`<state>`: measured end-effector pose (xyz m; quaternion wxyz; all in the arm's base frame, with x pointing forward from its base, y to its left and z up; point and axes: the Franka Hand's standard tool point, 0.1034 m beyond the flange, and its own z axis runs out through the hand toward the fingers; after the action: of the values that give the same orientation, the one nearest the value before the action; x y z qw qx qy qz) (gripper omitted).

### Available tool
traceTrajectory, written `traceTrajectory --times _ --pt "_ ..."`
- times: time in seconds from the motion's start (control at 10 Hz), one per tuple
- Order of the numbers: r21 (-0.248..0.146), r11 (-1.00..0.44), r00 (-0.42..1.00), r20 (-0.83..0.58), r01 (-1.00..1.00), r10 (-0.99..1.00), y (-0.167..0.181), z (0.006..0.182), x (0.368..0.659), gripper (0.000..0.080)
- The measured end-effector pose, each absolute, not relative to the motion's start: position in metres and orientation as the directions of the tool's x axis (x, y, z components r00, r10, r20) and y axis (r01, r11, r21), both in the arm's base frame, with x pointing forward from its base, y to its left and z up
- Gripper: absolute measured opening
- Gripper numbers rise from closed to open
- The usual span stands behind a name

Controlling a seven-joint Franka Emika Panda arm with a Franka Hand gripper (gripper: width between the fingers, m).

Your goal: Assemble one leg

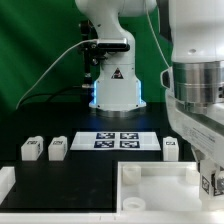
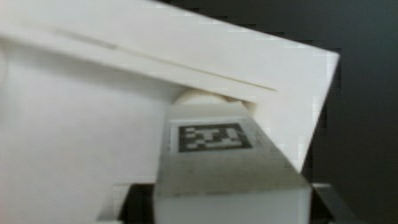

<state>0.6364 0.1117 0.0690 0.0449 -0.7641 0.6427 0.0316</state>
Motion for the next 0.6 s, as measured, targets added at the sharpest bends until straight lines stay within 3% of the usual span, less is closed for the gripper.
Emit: traceTrajectory --times 0.2,0.3,0.4,0.5,0.6 --pt "-0.007 0.008 -0.007 -0.109 -1.000 -0.994 0.1129 0.0690 0.6358 0.0294" --pt "-0.005 0.016 -0.015 -0.109 -1.000 -0.994 0.1130 0.0691 0.6357 0.0294" --pt "-0.005 0.011 -0.011 -0.108 -1.000 -0.994 0.1129 0.0681 0.6354 0.0410" --pt "-0.007 -0.012 0.013 -0.107 -1.000 -0.994 0.1129 0.0678 0.6353 0.0410" --pt "-0.052 -0.128 0.133 -0.099 -0.990 -0.986 0.1149 0.0664 0.6378 0.0544"
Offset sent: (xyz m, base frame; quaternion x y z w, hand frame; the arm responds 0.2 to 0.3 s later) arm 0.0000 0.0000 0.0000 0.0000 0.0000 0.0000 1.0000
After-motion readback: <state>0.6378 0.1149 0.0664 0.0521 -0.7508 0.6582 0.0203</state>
